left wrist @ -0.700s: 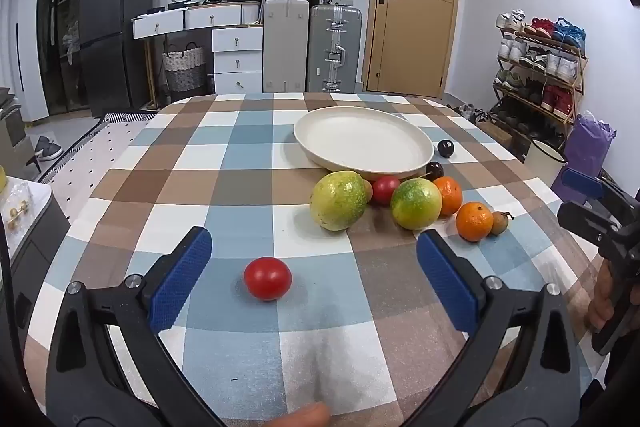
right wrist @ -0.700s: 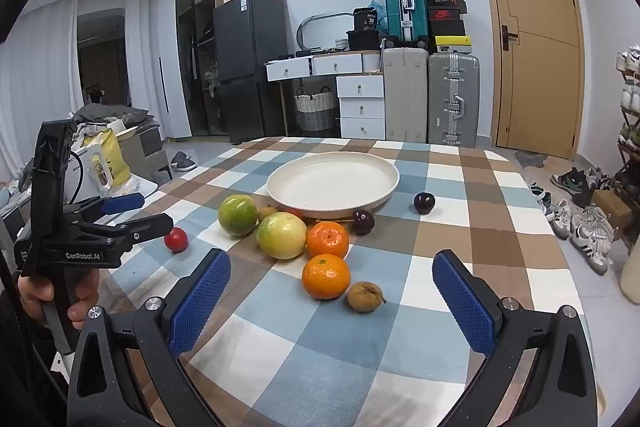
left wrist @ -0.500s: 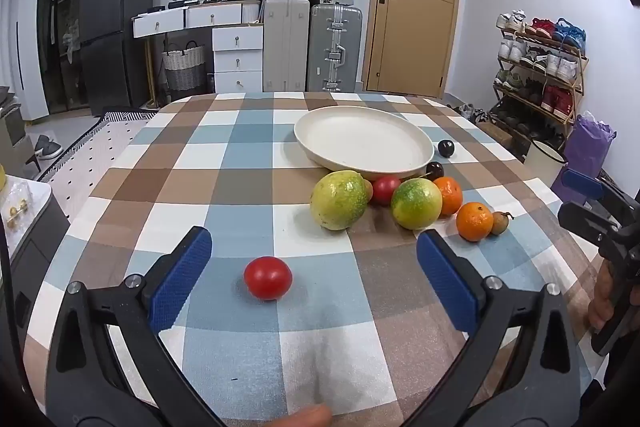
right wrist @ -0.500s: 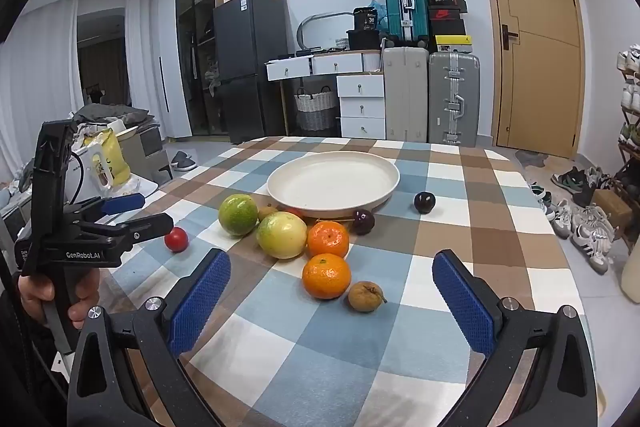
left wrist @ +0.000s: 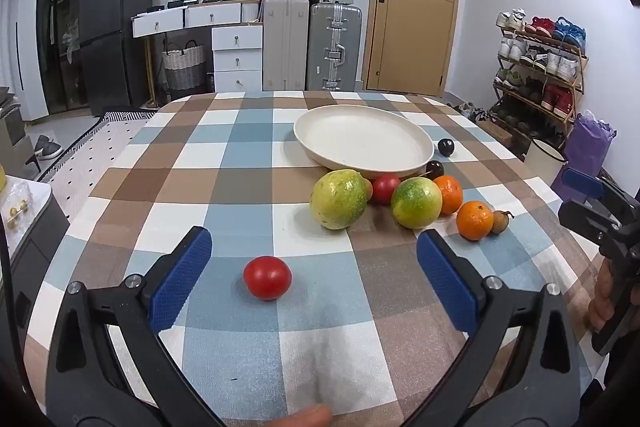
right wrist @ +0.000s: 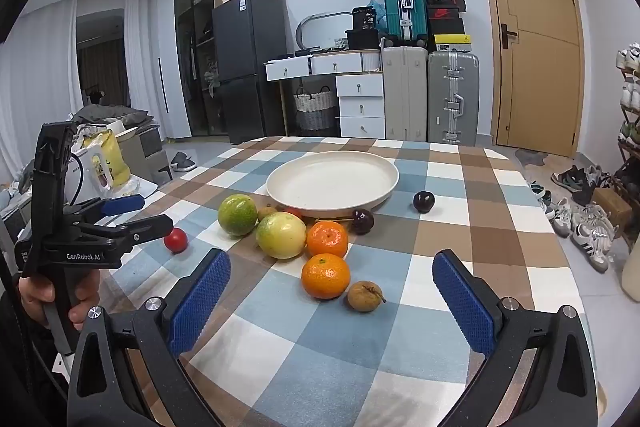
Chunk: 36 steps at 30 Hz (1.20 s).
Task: Organize fruits
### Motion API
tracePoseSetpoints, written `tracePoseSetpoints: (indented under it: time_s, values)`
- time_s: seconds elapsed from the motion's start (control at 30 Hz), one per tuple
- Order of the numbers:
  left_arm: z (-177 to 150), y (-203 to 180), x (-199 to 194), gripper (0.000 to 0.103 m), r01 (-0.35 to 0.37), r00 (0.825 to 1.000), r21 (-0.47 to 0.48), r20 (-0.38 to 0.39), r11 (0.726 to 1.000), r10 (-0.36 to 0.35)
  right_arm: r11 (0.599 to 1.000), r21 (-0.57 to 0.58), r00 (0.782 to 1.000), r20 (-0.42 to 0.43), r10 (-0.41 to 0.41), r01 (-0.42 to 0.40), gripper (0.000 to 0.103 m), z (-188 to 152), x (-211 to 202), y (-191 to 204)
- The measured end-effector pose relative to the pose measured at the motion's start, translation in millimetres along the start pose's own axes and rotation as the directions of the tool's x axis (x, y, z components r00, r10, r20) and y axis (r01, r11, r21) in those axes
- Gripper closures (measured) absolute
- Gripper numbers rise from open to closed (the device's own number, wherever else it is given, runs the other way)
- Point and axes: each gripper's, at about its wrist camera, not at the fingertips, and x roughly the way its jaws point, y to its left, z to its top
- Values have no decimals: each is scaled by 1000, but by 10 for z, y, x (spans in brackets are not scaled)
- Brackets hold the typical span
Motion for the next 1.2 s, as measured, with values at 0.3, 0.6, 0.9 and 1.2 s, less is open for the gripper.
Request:
tracePoseSetpoints:
  time_s: [0.3, 0.6, 0.9, 1.2]
  values:
    - [1, 2, -7, 1, -1, 1000, 1, 1, 1000, 1, 1000, 2, 1000, -1, 0, 0, 0, 0, 4, 6]
    - [0, -2, -6, 1, -3, 1000, 3, 1, 1000, 3, 1000, 1, 1000, -2, -2, 2, 0, -3, 5, 13]
    - [0, -3, -9, 1, -4, 1000, 4, 0, 1000, 4, 1000, 1, 1000, -3, 0, 0, 0, -7, 7, 17]
    - [0, -4, -8, 1, -5, 1000, 5, 0, 1000, 5, 1000, 0, 1000, -4, 0, 0, 0, -8, 6, 23]
